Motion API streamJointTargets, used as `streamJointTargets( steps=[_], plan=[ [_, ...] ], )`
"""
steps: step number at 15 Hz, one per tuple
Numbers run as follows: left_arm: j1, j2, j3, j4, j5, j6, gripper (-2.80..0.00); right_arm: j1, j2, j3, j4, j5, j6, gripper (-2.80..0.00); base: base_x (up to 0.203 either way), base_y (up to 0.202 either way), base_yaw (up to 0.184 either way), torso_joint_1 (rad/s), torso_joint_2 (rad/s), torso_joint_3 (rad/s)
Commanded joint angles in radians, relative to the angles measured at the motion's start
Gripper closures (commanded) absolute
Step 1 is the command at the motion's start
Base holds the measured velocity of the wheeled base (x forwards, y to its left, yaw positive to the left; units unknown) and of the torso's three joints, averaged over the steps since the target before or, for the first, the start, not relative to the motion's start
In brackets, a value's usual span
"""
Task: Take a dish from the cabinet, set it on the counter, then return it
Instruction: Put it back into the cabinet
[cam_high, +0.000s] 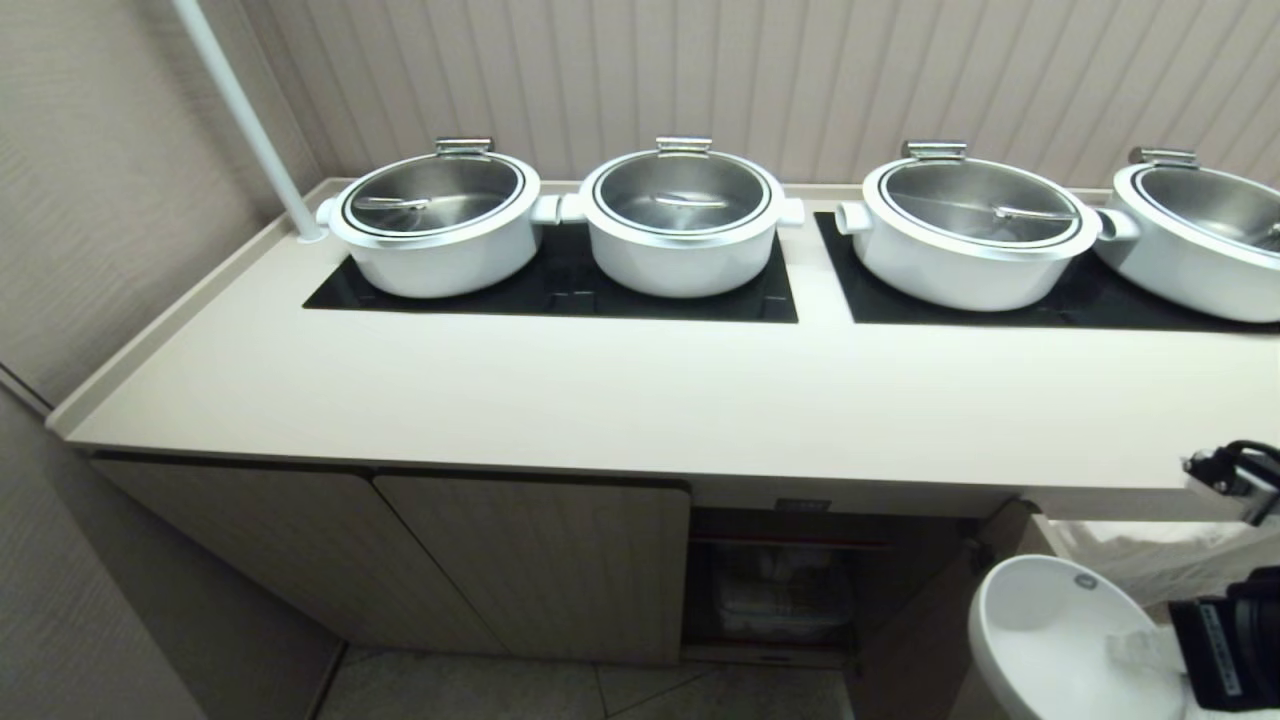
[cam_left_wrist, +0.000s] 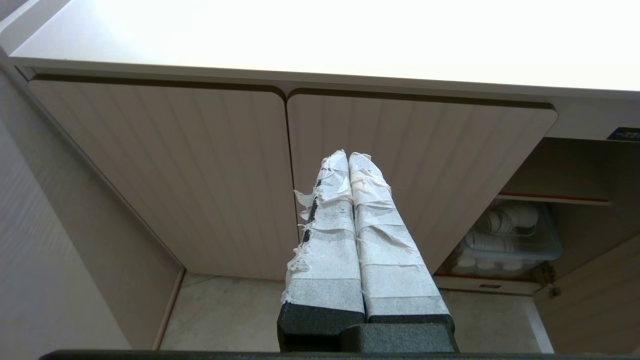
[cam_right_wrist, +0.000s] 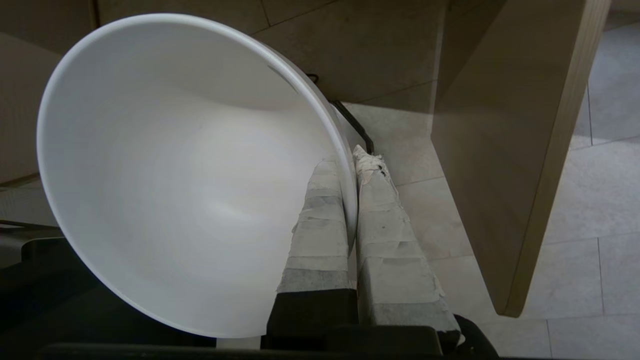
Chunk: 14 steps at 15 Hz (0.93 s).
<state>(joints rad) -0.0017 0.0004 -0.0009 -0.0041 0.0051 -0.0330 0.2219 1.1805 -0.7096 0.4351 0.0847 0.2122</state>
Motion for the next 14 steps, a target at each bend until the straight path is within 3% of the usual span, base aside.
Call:
streamJointTargets(
  steps=[1,5,14],
  plan=[
    [0.0,0.0,-0.001,-0.001,0.001,-0.001,0.0,0.019,-0.013,0.061,-0.053,0.001,0.0,0.0,0.0,0.0,0.0,0.0,0.0,0.0],
    [0.0,0.0,0.0,-0.001,0.0,-0.001,0.0,0.028,-0.011,0.144,-0.16,0.003,-0.042,0.0,0.0,0.0,0.0,0.0,0.0,0.0],
    [0.0,0.0,0.001,-0.001,0.0,-0.001,0.0,0.044,0.002,0.139,-0.167,0.003,-0.042,0.0,0.0,0.0,0.0,0.0,0.0,0.0]
  ],
)
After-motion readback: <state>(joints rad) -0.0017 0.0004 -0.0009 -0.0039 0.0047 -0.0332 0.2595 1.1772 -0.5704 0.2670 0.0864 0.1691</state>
